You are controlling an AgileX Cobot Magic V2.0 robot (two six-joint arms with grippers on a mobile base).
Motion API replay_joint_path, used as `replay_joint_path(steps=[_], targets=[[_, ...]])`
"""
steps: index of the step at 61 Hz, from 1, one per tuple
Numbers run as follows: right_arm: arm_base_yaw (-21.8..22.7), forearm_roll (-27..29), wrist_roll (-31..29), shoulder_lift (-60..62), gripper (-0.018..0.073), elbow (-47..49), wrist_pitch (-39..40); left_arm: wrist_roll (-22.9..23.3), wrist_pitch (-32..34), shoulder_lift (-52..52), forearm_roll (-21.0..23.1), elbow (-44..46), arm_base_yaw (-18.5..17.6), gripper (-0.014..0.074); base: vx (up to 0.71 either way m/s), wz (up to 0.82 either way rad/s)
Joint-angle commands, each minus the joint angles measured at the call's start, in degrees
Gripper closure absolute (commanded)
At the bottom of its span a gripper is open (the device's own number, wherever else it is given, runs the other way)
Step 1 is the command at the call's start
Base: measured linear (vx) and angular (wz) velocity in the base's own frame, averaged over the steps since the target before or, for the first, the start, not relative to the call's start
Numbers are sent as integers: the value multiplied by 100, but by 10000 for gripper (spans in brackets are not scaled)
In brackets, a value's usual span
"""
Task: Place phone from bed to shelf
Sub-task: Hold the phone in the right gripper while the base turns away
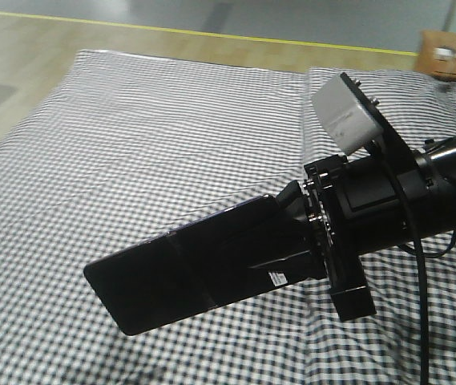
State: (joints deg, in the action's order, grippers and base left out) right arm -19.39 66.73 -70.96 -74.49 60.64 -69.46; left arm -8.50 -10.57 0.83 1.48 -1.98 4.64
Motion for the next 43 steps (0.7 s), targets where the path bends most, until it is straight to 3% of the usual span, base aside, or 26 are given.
replay_joint_path(steps=[1, 43], targets=[[17, 527, -39, 167, 561, 145, -430, 33, 412, 63, 52, 132, -12, 595, -13, 69], [17, 527, -45, 167, 561, 145, -430, 33, 412, 63, 52, 132, -12, 595, -18, 80]])
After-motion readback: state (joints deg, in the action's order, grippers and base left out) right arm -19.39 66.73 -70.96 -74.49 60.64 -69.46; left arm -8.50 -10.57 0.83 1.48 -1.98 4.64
